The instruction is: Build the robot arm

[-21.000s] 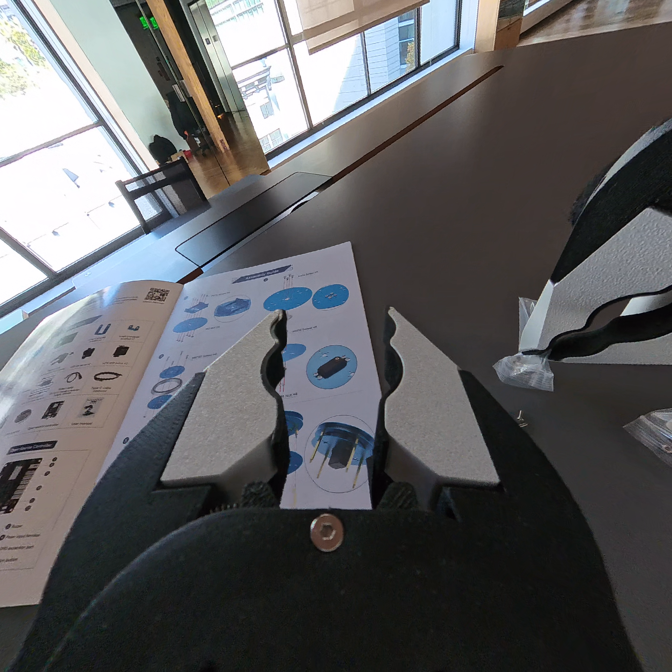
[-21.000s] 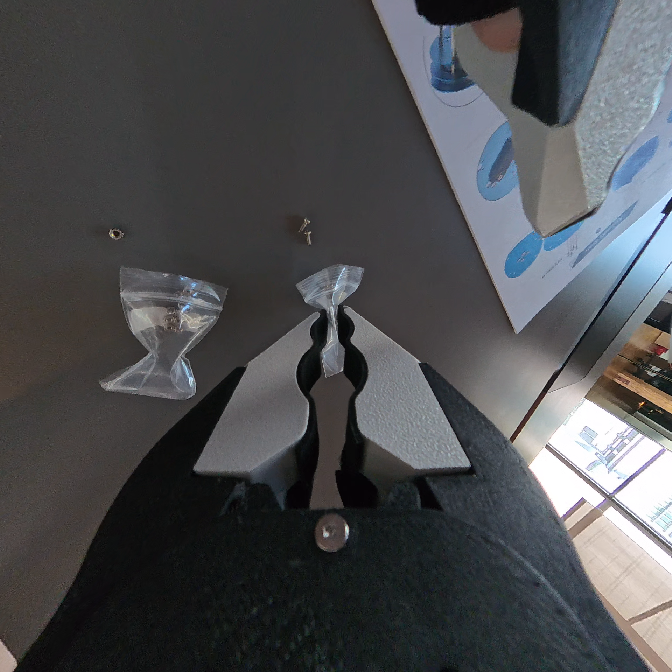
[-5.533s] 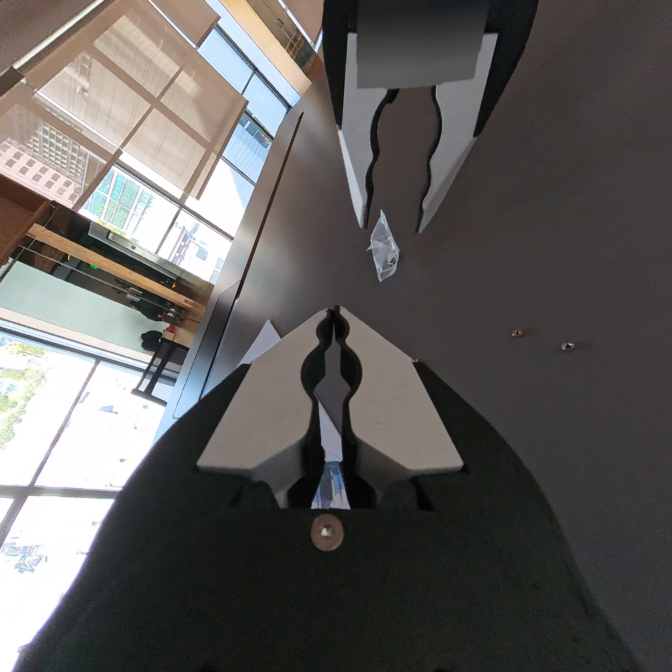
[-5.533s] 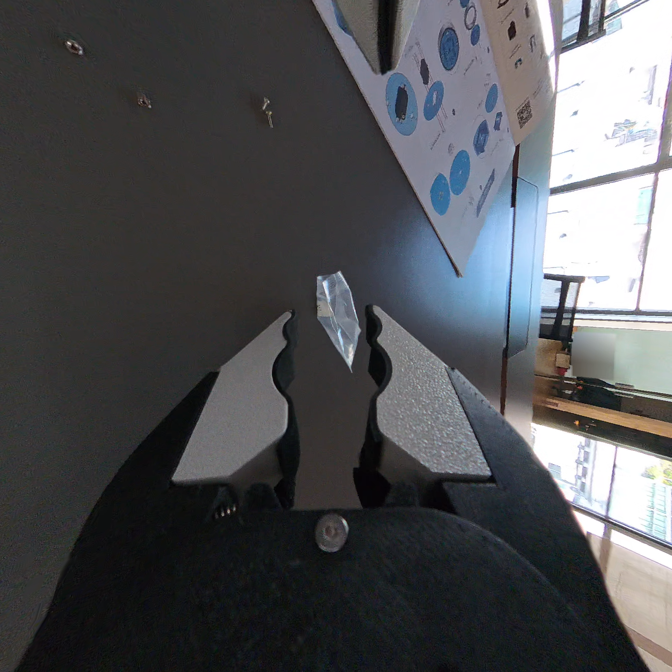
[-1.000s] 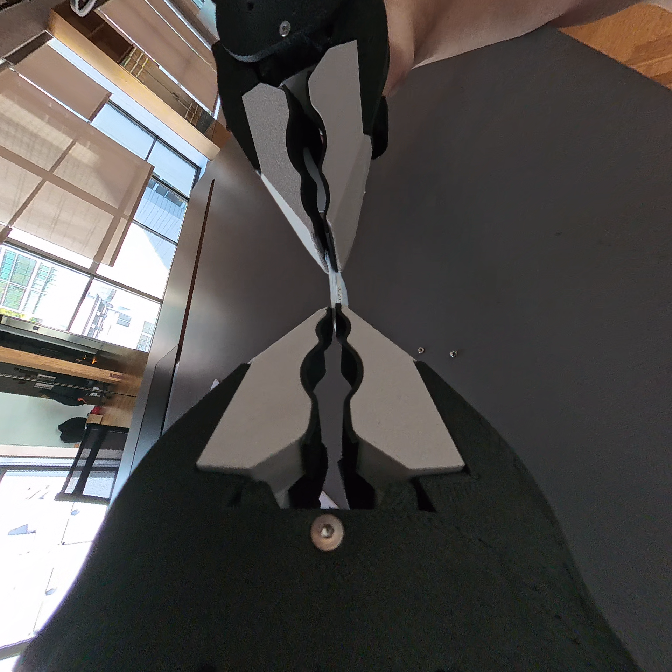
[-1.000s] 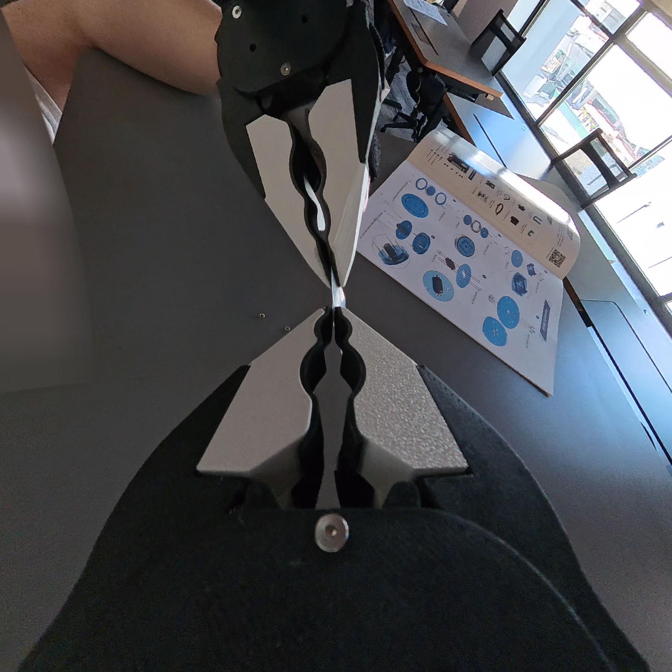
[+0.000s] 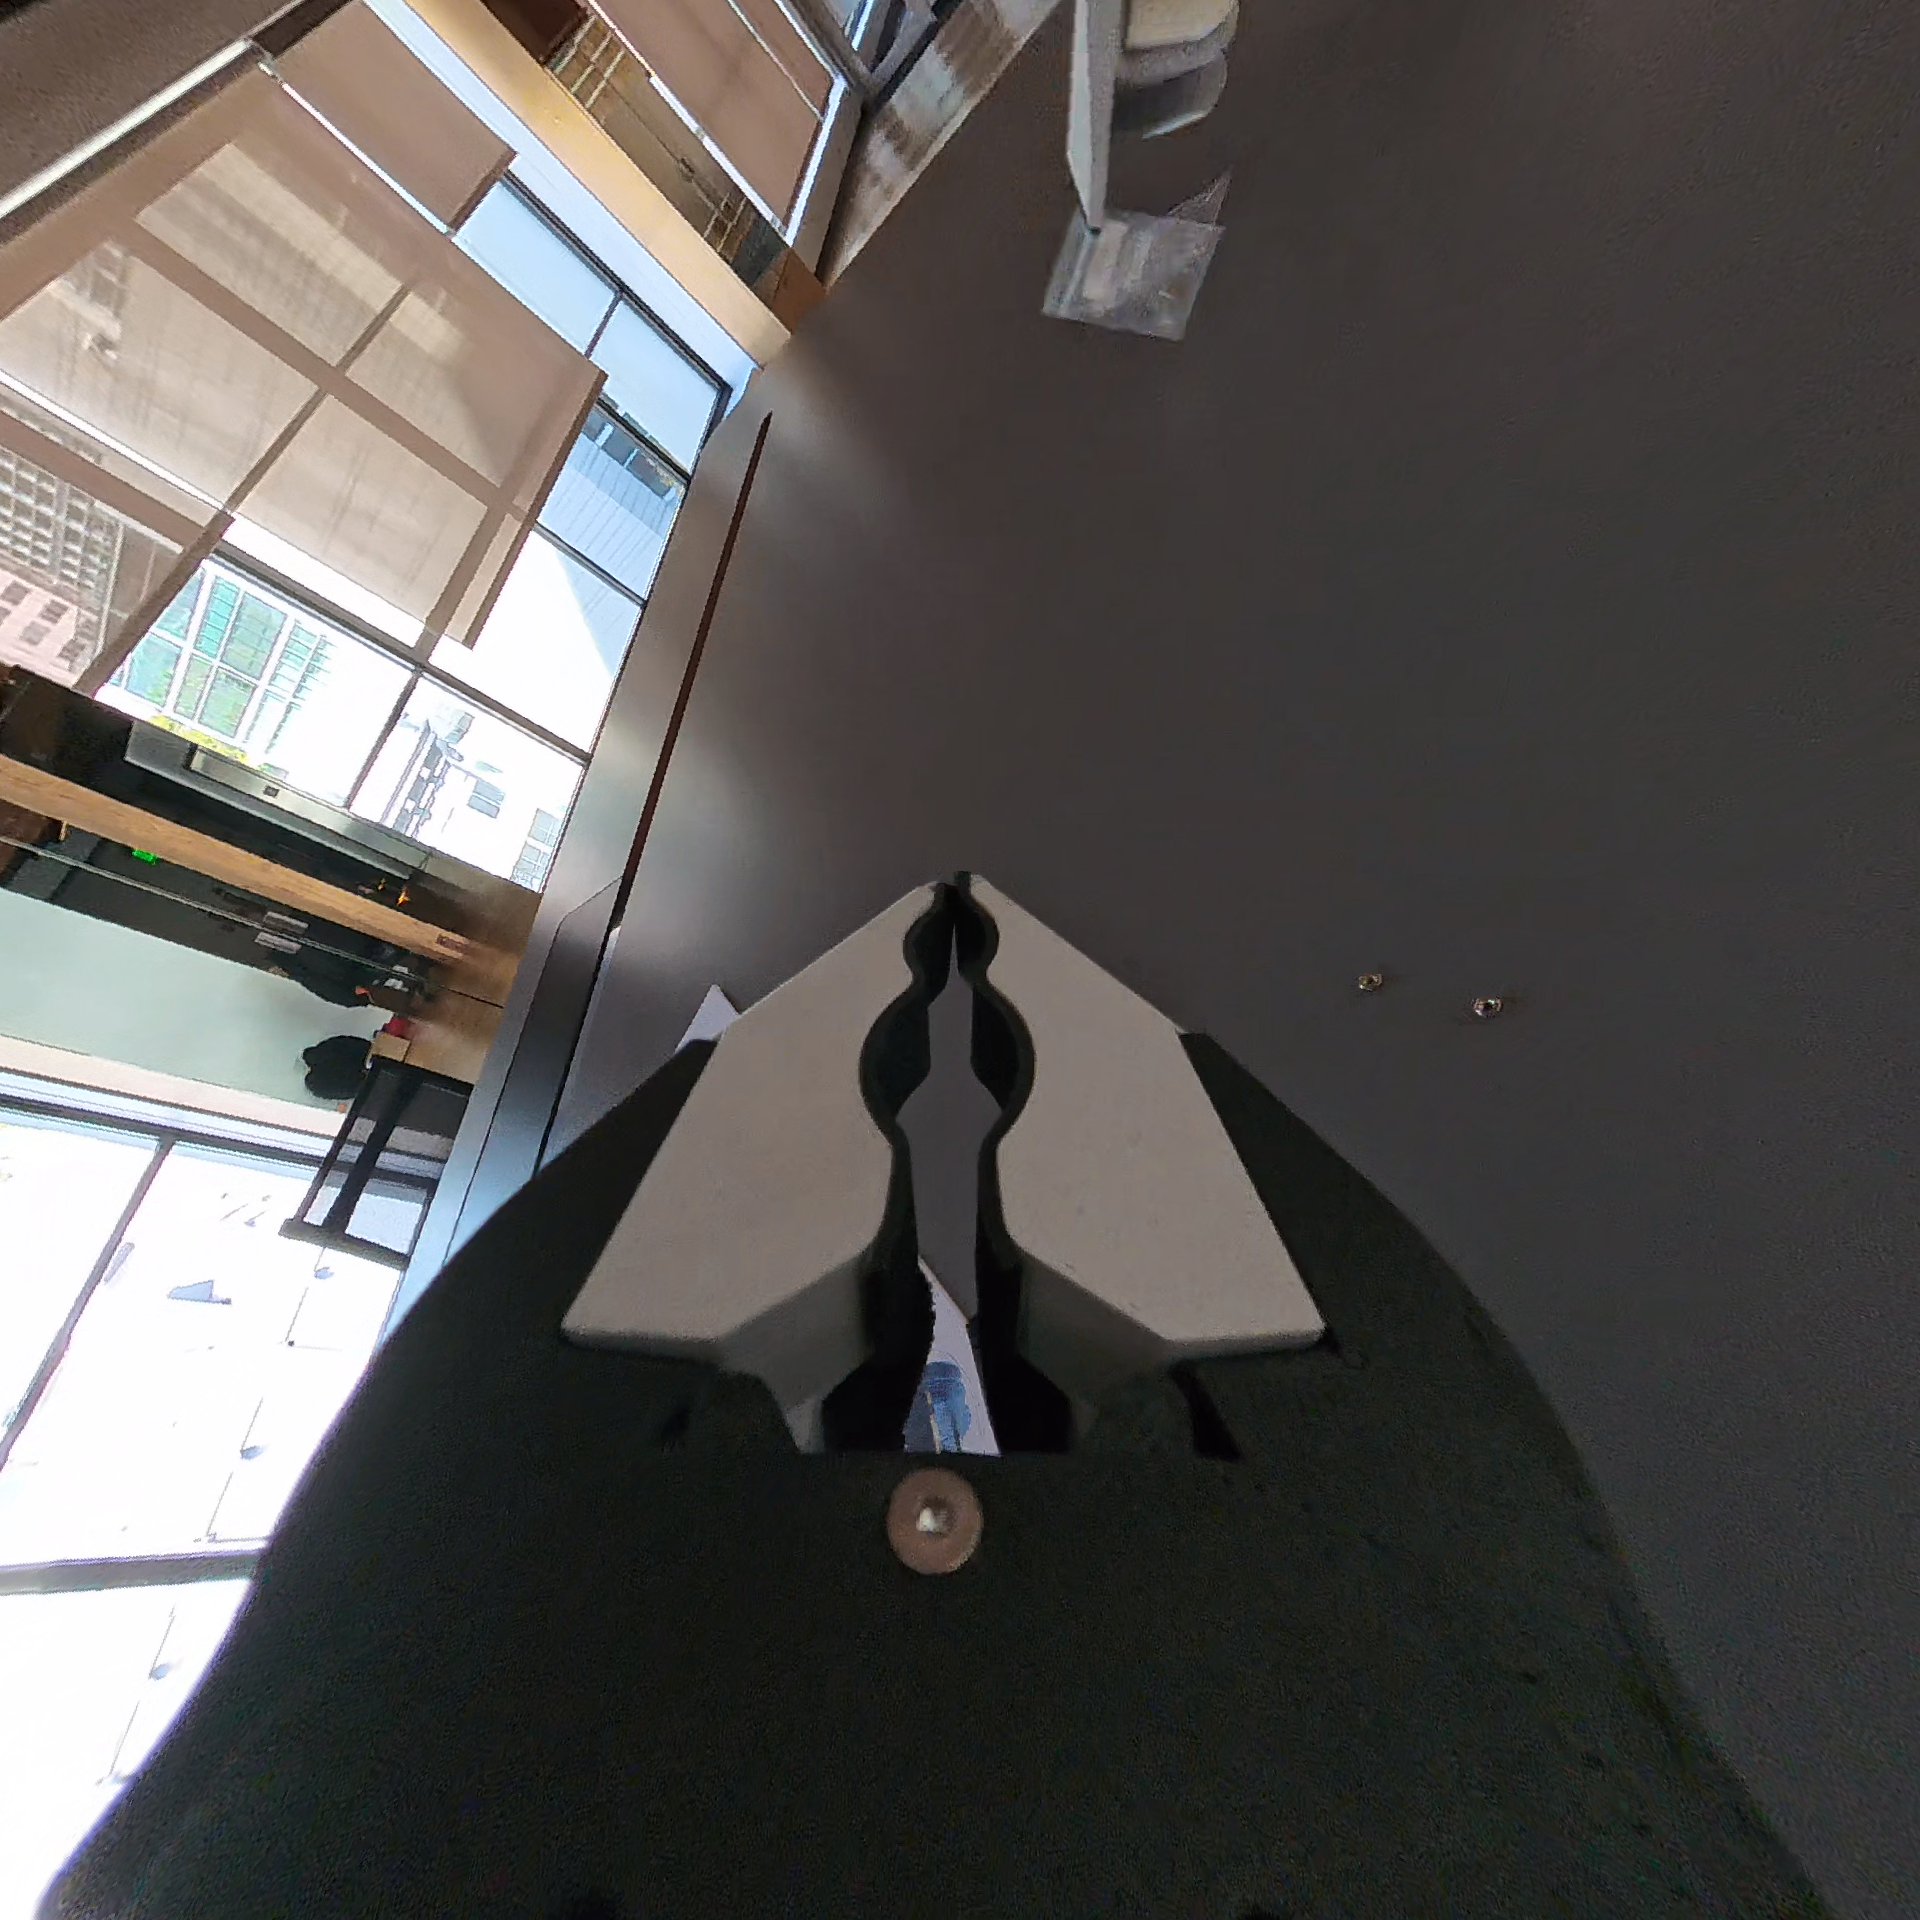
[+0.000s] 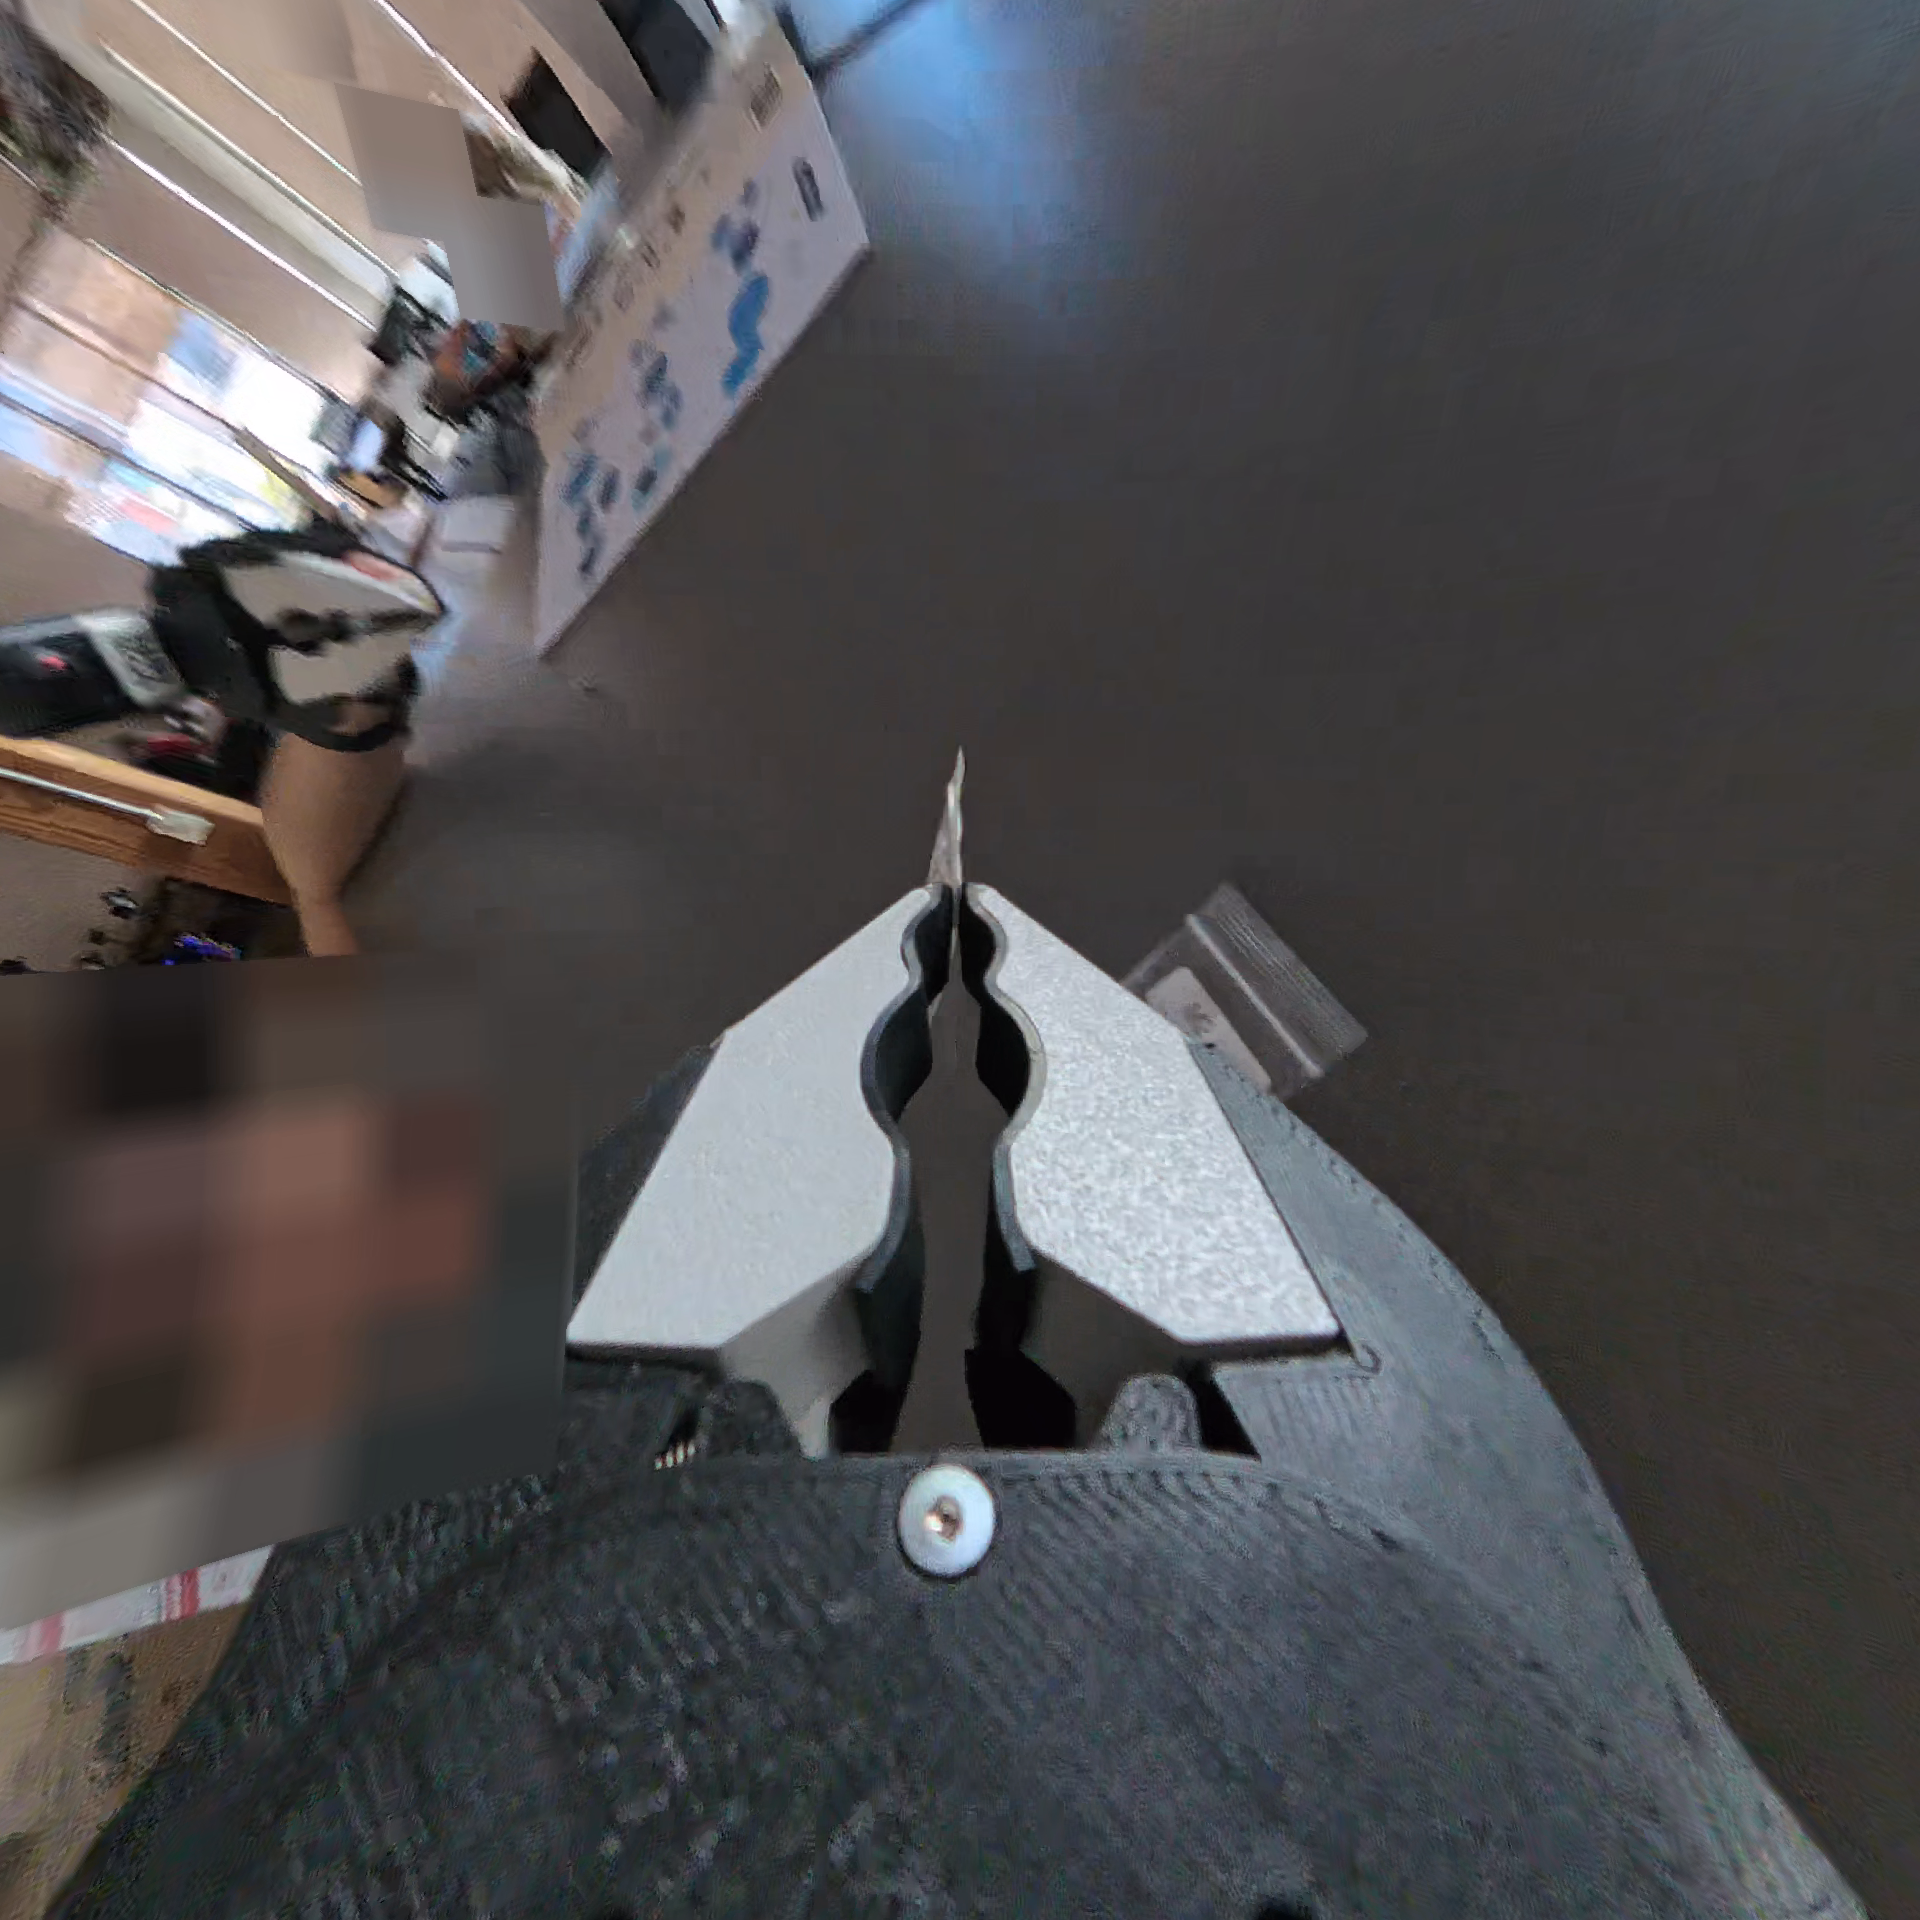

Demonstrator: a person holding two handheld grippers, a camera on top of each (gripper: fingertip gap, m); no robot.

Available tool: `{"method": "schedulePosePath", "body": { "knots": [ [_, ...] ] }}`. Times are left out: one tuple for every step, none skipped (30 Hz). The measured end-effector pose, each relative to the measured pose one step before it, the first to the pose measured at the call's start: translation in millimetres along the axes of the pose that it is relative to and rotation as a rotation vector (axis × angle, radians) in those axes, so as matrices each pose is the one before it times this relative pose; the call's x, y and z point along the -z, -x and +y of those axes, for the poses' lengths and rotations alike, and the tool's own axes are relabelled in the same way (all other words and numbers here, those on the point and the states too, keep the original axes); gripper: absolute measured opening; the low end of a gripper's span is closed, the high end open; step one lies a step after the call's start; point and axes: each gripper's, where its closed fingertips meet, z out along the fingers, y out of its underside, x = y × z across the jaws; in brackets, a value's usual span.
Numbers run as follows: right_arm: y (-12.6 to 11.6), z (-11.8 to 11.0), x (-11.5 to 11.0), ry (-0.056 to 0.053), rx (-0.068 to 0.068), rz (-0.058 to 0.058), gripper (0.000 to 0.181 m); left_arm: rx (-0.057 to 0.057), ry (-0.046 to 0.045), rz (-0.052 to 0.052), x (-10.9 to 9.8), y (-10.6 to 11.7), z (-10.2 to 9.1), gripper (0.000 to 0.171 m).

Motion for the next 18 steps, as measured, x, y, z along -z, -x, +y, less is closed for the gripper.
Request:
{"method": "schedulePosePath", "body": {
  "knots": [
    [-9.88, 10.39, -4.25, 0.0693, 0.0235, 0.0507, 0.0, -0.0032, 0.003, -0.004, -0.29, 0.23, 0.37, 0.0],
    [-6.42, 7.89, -4.76, 0.0536, 0.0237, 0.0423, 0.0, -0.0008, 0.00415, -0.0023, -0.15, 0.02, 0.46, 0.0],
    [-4.25, 4.29, -4.22, 0.0373, 0.029, 0.0351, 0.0, 0.0, 0.00248, -0.0003, -0.1, -0.21, 0.42, 0.0],
    [0.13, -1.66, -2.24, 0.0041, 0.027, 0.0104, 0.001, 0.0003, 0.00135, -0.0022, 0.02, 0.23, 0.39, 0.0],
    [-2.2, -2.81, -0.7, -0.0047, 0.0131, 0.0274, 0.002, -0.0003, 0.0028, -0.0045, 0.13, 0.81, 0.37, 0.0],
    [-2.17, -3.27, 0.16, -0.0116, 0.0176, 0.0294, 0.004, -0.0007, 0.0022, -0.0027, 0.49, 0.59, 0.33, 0.0],
    [-2.17, -3.88, 0.91, -0.0173, 0.0211, 0.0334, 0.009, 0.0031, -0.0015, -0.0007, 0.91, 0.3, -0.21, 0.0],
    [-2.57, -3.86, 1.64, -0.018, 0.0233, 0.0388, 0.02, 0.0084, -0.00146, 0.0002, 1.09, 0.56, -0.4, 0.0],
    [-2.08, -3.93, 2.44, -0.0186, 0.0343, 0.0364, 0.032, 0.0099, -0.00212, -0.0019, 1.45, 0.97, -0.68, 0.0],
    [-2.49, -4.68, 3.43, -0.0233, 0.0453, 0.0402, 0.034, 0.0111, -0.00338, 0.0009, 1.65, 0.96, -0.89, 0.002],
    [-3.59, -6.18, 4.4, -0.0325, 0.0475, 0.0513, 0.035, 0.0128, 0.0032, -0.0014, 1.71, 1.85, -0.08, 0.005],
    [-3.56, -7.05, 4.89, -0.0361, 0.039, 0.0524, 0.04, 0.0108, 0.00442, -0.0079, 2.22, 3.26, -0.13, 0.007],
    [-4.21, -8.45, 5.51, -0.0354, 0.0396, 0.0588, 0.044, 0.011, -0.00064, 0.0067, 2.79, 1.58, -0.69, 0.009],
    [-3.5, -12.16, 5.83, -0.0488, 0.0493, 0.065, 0.049, 0.0178, 0.00698, 0.0357, 2.86, -2.17, 0.18, 0.011],
    [2.24, -18.69, 6.05, -0.0797, 0.0568, 0.0489, 0.051, 0.0214, 0.03628, 0.0623, 2.91, -5.54, 4.11, 0.012],
    [11.21, -23.96, 4.95, -0.0996, 0.053, 0.0195, 0.05, 0.0215, 0.05696, 0.0357, 2.88, -1.41, 7.41, 0.014],
    [26.47, -26.97, 1.68, -0.1065, 0.0647, -0.046, 0.049, 0.0202, 0.04438, 0.014, 2.7, 1.33, 6.83, 0.018],
    [38.36, -26.88, -3.48, -0.0974, 0.0743, -0.0942, 0.047, 0.0233, 0.02994, 0.0546, 2.08, -5.28, 5.65, 0.019]
  ]
}}
